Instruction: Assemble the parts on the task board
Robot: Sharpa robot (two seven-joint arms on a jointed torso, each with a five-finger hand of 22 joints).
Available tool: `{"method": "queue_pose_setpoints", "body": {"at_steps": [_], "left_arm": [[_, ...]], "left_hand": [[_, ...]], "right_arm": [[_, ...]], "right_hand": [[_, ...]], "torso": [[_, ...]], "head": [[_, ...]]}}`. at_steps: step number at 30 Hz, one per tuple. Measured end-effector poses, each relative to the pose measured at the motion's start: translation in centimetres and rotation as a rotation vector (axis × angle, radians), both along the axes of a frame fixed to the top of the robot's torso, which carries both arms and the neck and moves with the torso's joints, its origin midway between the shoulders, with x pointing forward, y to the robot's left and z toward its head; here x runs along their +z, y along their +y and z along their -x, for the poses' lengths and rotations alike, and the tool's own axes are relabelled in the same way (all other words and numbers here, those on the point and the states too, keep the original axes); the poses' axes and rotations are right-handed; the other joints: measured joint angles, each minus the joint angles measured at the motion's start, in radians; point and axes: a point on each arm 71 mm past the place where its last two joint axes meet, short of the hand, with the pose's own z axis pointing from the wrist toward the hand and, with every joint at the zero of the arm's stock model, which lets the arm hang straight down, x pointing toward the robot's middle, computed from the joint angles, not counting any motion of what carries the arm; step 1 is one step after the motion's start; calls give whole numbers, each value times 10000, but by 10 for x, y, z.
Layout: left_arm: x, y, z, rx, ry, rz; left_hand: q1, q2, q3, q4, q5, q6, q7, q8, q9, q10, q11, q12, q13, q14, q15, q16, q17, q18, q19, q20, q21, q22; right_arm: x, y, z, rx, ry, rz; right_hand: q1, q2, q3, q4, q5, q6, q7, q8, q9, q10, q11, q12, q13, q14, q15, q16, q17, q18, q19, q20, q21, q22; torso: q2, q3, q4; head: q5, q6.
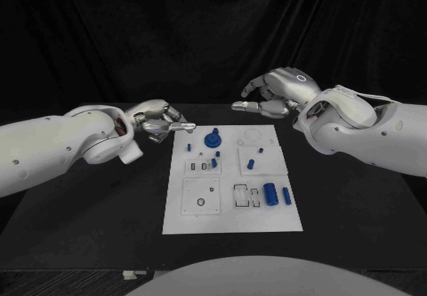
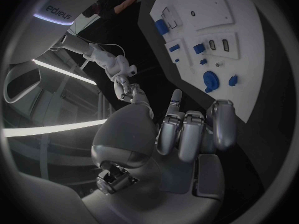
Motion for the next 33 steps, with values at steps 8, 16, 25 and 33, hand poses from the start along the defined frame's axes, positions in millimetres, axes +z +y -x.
{"method": "queue_pose_setpoints", "body": {"at_steps": [8,16,25,33], "left_arm": [[0,-33,-6,-414,1195,-2542],[-11,-79,-7,-1121,2245,-4711],[-15,-98,-15,-1194,2566,-5754],[-15,-103,-19,-1061,2574,-5988]], "left_hand": [[-845,266,-184,6,2,711,-489,1147,1019,32,-389,0,0,13,-407,0,0,-455,1597,-49,1040,495],[-233,504,273,-389,647,850,-637,1240,1793,14,-557,-1,-1,25,-569,0,-1,-454,1644,-211,1040,494],[-5,505,904,-773,560,-1099,232,-1195,679,13,102,-1,1,21,-26,0,-2,-451,1628,218,883,492],[-383,453,1093,-666,408,665,-217,-517,1092,8,-177,-1,0,6,-162,0,-3,-451,1644,248,883,492]], "right_arm": [[-7,-9,4,-185,225,12],[-19,-23,12,-399,495,-12],[-28,-33,20,-560,675,-107],[-35,-37,23,-649,830,-96]], "right_hand": [[330,324,-288,-19,540,229,22,0,55,1,0,0,-1,0,0,-1,0,0,0,0,0,-1],[1209,591,-548,-9,1568,338,54,-153,92,1,-1,0,-2,0,0,-1,0,0,0,0,-1,-1],[1672,769,-610,-17,2090,409,58,-245,115,1,-1,0,-2,0,0,-2,0,-1,0,0,-1,-2],[2057,811,-638,-45,2429,460,109,-254,135,0,71,0,-3,-1,72,37,0,0,14,58,-1,-2]], "torso": [[-133,246,-194],[-233,419,-323],[-356,618,-447],[-386,690,-517]], "head": [[211,0],[70,0],[122,0],[308,0]]}}
